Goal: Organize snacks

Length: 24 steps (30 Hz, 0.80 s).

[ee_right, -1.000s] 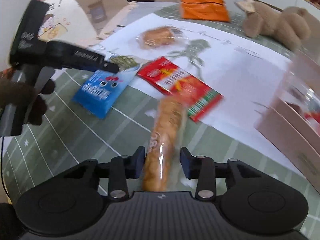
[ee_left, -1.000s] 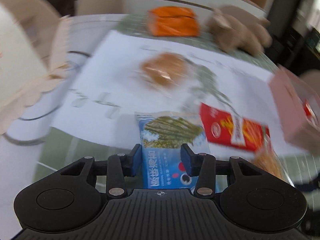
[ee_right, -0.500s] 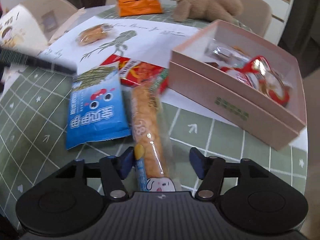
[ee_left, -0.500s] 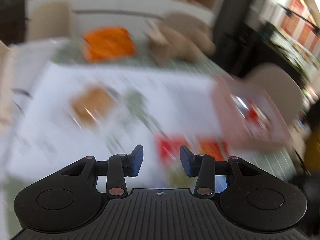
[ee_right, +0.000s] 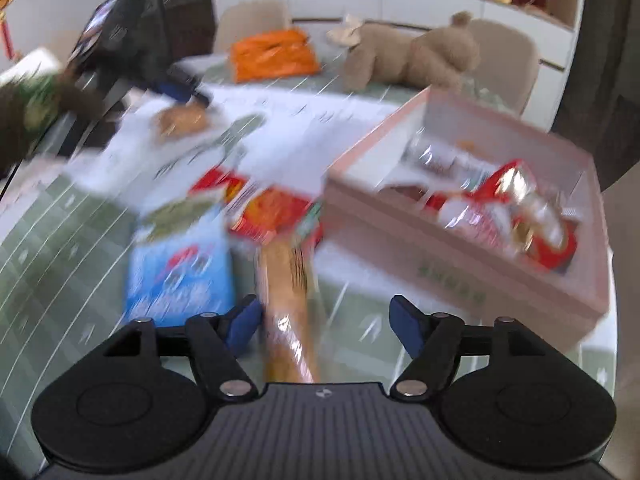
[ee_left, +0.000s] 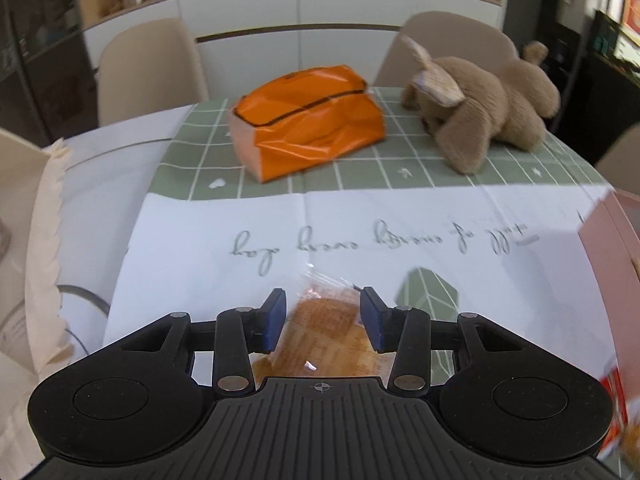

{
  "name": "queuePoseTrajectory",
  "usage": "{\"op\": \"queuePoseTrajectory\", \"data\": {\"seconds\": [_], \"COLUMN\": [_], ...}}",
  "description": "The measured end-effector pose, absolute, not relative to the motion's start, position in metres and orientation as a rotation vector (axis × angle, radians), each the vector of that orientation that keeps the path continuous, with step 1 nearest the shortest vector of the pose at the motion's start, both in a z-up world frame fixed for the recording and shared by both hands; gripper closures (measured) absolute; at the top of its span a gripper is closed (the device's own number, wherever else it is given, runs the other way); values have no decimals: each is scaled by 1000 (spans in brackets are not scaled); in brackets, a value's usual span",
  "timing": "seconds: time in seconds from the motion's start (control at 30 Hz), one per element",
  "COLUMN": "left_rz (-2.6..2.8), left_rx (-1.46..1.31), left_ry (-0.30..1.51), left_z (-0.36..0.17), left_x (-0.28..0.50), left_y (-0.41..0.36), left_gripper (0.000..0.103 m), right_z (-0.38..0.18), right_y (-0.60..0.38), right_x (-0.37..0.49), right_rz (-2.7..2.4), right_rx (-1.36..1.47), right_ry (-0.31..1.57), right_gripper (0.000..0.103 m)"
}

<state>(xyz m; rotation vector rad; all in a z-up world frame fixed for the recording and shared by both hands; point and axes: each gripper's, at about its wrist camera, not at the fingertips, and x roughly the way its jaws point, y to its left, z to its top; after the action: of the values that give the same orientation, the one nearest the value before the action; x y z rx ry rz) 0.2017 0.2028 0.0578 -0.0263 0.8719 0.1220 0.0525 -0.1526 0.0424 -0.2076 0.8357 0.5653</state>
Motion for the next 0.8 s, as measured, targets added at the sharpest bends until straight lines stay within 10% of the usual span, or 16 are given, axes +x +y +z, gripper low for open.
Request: {"op": "queuePoseTrajectory", "data": {"seconds": [0.8], "left_rz": [63], "left_rx": [-426], "left_ry": [910], "left_z": [85], "left_x": [8], "left_y": [165], "left_gripper": [61], "right_z": [21], "right_y": [-12], "right_x": [127], "right_rz": [806], "right_rx": [-316], "right_ry": [840], "right_gripper": [24]}}
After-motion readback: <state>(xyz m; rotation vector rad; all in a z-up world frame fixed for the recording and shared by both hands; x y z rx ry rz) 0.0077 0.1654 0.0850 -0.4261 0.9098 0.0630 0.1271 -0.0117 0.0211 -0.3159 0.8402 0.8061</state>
